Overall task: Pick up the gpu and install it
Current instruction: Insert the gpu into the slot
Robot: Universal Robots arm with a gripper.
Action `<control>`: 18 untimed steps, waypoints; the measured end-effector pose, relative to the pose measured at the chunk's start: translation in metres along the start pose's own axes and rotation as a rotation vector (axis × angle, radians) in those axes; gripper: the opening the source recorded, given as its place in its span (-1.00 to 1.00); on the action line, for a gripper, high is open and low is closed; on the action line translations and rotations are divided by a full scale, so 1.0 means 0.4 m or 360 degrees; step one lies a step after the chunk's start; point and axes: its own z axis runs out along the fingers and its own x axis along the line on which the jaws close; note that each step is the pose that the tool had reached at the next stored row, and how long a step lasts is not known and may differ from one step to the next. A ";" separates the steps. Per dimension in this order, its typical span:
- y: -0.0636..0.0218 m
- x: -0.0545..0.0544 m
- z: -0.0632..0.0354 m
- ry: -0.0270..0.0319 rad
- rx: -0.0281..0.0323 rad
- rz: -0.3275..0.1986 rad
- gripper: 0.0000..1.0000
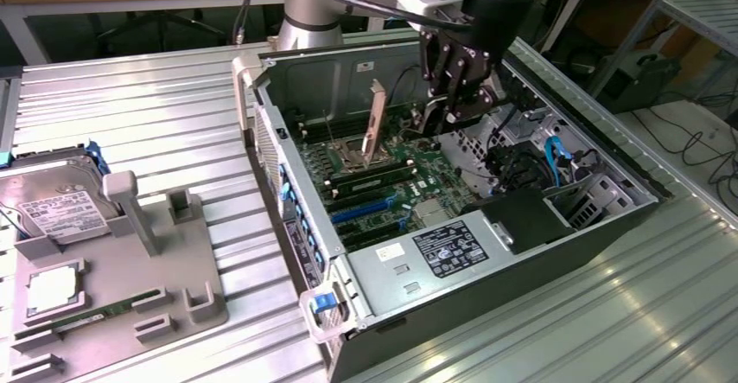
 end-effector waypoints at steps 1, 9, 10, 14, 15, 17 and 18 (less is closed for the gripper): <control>0.000 0.000 0.002 0.00000 -0.00003 0.0000 -0.44; 0.001 0.001 0.032 -0.00008 -0.00268 0.0001 -0.44; 0.001 0.002 0.035 -0.00008 -0.00269 0.0001 -0.44; 0.001 0.002 0.037 -0.00004 -0.00271 0.0001 -0.44; 0.001 0.002 0.037 -0.00018 -0.00270 0.0001 -0.44; 0.001 0.002 0.039 -0.00041 -0.00267 0.0001 -0.44; 0.001 0.002 0.039 -0.00040 -0.00268 0.0001 -0.44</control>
